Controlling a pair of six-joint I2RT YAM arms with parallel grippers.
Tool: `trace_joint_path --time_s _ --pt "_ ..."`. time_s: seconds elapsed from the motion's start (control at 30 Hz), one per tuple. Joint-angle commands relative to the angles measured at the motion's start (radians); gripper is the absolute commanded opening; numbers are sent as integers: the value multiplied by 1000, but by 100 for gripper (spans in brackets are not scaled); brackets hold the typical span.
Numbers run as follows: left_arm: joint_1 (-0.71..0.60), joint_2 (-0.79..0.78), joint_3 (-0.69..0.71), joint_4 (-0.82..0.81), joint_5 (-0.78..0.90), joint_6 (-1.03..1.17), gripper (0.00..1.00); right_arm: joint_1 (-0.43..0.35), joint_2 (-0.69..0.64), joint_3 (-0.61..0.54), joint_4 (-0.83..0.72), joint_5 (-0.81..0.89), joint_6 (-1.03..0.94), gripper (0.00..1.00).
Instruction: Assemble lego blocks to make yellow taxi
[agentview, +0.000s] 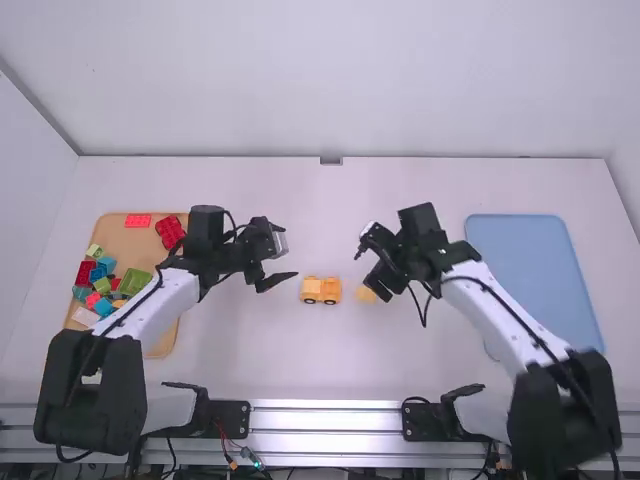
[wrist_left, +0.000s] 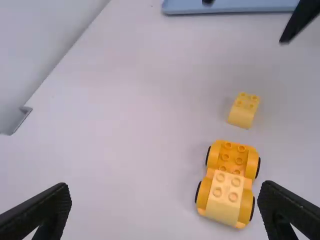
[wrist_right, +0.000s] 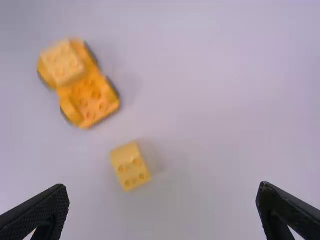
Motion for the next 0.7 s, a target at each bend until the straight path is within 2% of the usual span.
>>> trace_joint_path --time_s 0.0,0.1,0.2,0.53,0.67 --pt "24 -27 -51 44 88 -64 99 35 137 76 -42 61 -148 99" --pt "37 -29 -89 116 80 -106 99 69 279 122 -57 93 -182 99" --pt "34 -28 -109 157 78 -119 99 96 378 126 -17 162 -120 99" --pt "31 -28 -109 160 55 -119 99 116 370 52 53 178 -146 99" --pt "30 -28 -109 160 55 -119 99 116 371 -3 127 188 -153 99"
